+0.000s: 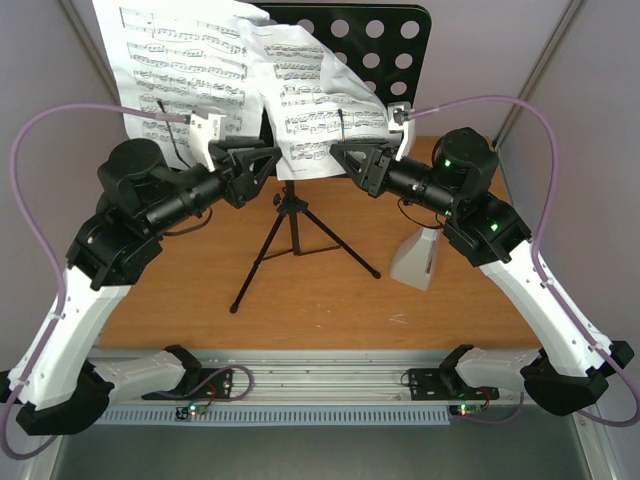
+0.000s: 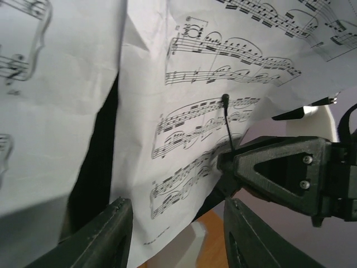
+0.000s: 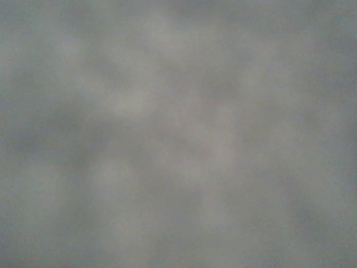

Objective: Pack up the instrument practice props
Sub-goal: Pick up the sheet music from the music stand.

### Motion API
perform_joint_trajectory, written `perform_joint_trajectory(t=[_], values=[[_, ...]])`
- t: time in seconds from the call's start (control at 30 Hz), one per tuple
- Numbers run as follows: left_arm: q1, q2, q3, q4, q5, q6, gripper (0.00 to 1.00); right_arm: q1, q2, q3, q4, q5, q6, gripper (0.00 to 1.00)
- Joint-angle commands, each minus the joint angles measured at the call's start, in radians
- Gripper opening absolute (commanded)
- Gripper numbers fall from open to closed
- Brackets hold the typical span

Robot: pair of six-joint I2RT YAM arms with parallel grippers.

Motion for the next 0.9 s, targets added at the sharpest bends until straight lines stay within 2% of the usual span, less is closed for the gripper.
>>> perform_joint_trajectory(t=[0.0, 0.43, 0.87], values=[[0.005, -0.023, -0.011, -0.066, -0.072, -0.002, 0.48, 0.012, -0.021, 0.001, 0.025, -0.003, 0.003, 0.23], [0.005, 0.004, -0.033, -0.126, -0.078, -0.021, 0.55, 0.013, -0.02, -0.01, 0.038, -0.004, 0.004, 0.23], [0.005, 0.067, -0.006, -0.082, -0.032, -0.034, 0.55, 0.011, -0.022, -0.02, 0.04, -0.01, 0.004, 0.22]])
